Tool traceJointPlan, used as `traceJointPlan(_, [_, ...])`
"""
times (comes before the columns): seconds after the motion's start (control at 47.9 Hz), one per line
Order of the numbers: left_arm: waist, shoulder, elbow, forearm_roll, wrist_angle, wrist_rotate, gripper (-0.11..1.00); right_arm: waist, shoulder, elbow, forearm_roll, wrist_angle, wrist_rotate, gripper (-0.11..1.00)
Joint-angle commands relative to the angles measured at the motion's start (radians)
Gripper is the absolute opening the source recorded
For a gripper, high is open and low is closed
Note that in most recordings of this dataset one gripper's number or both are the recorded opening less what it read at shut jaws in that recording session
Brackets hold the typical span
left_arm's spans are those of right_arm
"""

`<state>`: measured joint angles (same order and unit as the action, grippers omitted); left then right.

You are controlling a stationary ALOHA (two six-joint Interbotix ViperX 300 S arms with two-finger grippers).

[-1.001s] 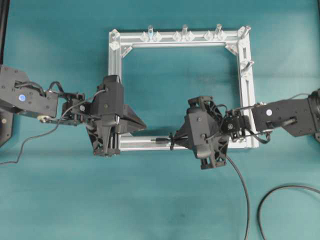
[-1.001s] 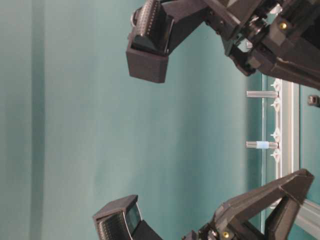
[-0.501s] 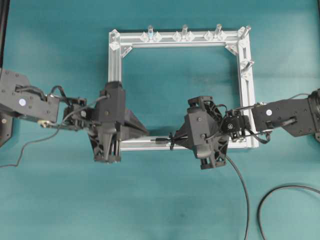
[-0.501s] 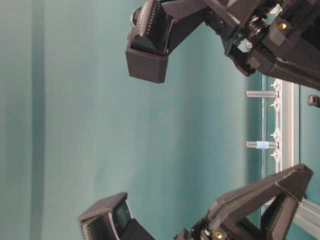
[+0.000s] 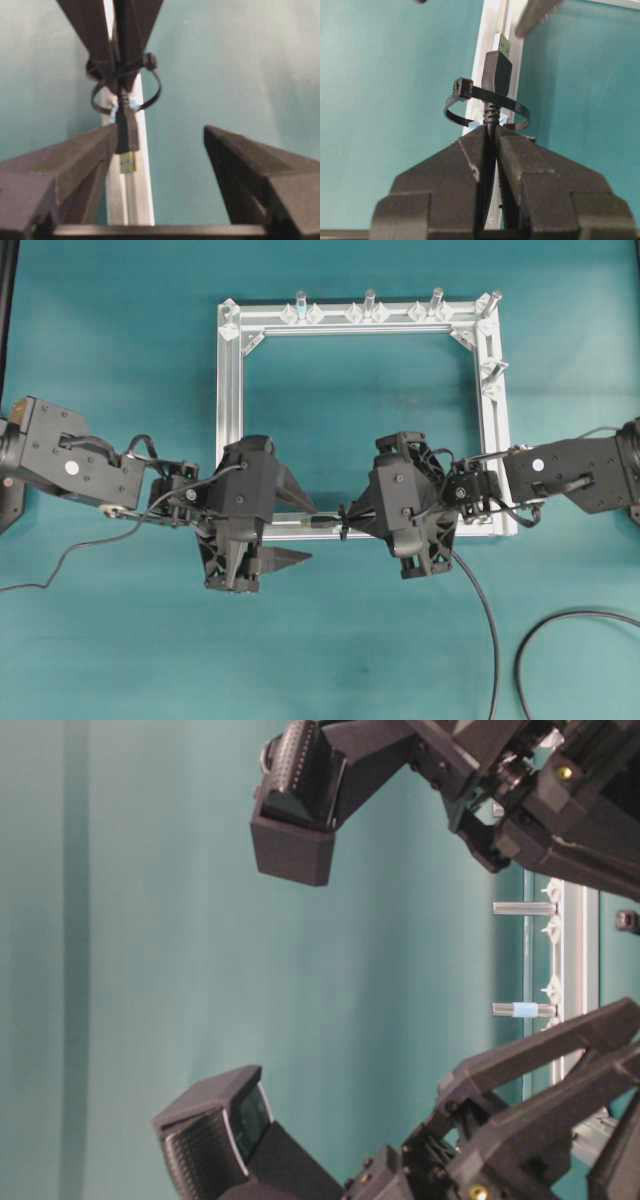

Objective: Insert the wire through the string loop located in the center.
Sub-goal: 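Move the left gripper to the plug emerging from the loop and grasp it, then open the right gripper and pull the plug leftward with the left gripper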

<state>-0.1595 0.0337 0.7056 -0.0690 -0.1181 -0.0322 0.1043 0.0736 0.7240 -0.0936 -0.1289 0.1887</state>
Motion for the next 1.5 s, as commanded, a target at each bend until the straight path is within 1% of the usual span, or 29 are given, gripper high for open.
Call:
traceJointPlan(0.0, [-0.003,-0.009,-0.025,0.003,0.005,-0.005,0.78,-0.003,-0.014,-0.023,-0.003,-0.011,0.0,0.08])
traceJointPlan(0.417, [0.008,-0.002,-0.021,0.006,0.026,0.005,0.78,-0.003,-0.015,-0.023,-0.003,-0.017,0.0,0.08])
traceJointPlan(0.814, [0.037,0.084,-0.08,0.008,0.029,0.005,0.78,-0.003,-0.014,-0.021,-0.003,-0.02,0.0,0.08])
traceJointPlan(1.106, [0.054,0.107,-0.078,0.009,0.029,0.005,0.76,-0.003,-0.014,-0.018,-0.003,-0.02,0.0,0.08])
traceJointPlan(1.21, [0.048,0.124,-0.074,0.008,0.031,0.005,0.69,-0.003,-0.014,-0.018,-0.003,-0.021,0.0,0.08])
traceJointPlan(1.314, [0.046,0.132,-0.077,0.008,0.031,0.005,0.56,-0.003,-0.015,-0.017,-0.003,-0.025,0.0,0.08])
traceJointPlan(1.377, [0.046,0.127,-0.083,0.008,0.031,0.005,0.45,-0.003,-0.014,-0.017,-0.003,-0.025,0.0,0.08])
traceJointPlan(1.398, [0.046,0.124,-0.083,0.008,0.031,0.005,0.38,-0.003,-0.014,-0.017,-0.003,-0.025,0.0,0.08])
traceJointPlan(1.481, [0.046,0.11,-0.081,0.009,0.031,0.005,0.2,-0.003,-0.014,-0.015,-0.003,-0.025,0.0,0.08])
